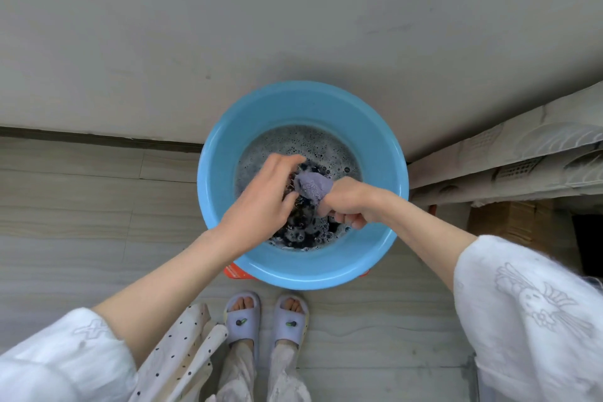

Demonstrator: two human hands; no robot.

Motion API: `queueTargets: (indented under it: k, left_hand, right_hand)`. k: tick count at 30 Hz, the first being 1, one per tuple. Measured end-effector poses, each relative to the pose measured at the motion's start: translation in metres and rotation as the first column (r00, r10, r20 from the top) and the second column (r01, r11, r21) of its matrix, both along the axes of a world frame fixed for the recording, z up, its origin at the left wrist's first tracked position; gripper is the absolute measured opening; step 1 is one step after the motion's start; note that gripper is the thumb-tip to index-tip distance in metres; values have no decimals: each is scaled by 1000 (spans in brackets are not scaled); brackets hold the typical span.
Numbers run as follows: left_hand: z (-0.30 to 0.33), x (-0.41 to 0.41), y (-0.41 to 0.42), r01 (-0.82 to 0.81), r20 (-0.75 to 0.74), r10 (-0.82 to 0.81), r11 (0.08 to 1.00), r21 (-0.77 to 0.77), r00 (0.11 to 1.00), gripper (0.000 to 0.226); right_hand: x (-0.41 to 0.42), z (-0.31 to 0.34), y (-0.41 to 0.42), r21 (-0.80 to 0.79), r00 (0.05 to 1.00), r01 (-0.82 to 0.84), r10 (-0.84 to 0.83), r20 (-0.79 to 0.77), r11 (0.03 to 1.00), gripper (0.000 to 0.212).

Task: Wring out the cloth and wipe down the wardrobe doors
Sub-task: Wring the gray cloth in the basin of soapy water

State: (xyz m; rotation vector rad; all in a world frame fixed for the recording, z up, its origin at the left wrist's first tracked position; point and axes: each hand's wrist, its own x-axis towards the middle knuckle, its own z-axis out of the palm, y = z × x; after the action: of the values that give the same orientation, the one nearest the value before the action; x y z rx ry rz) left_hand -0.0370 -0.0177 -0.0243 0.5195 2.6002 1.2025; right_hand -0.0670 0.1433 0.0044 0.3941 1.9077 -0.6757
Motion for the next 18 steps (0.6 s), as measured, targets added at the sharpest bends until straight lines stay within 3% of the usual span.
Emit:
queueTargets:
  k: [2, 4, 8, 11, 14, 18]
  left_hand:
    - [-7, 3, -3, 185, -222, -226, 964, -192, 949, 65]
    - [-11, 4, -4, 253, -281, -346, 913, -320, 895, 77]
    - [-3, -4, -3, 294, -300, -379, 910, -292, 876, 55]
    - [3, -9, -5, 282, -310, -366, 917, -283, 877, 54]
    - [4, -17, -6, 277, -301, -382, 900, -338, 874, 57]
    - [17, -29, -3, 221, -254, -412, 807, -547, 875, 28]
  right_hand:
    - [0, 5, -2, -133, 974, 142, -115, 197, 981, 30]
    - [1, 10, -7, -217, 947, 145, -72, 314, 965, 34]
    - [3, 19, -15, -324, 929, 114, 15, 369, 939, 34]
    - [4, 25, -23, -324, 954, 53, 48, 297, 945, 30]
    - [5, 26, -30, -203, 993, -88, 103, 64, 975, 27]
    - [3, 23, -37, -42, 949, -266, 253, -189, 963, 26]
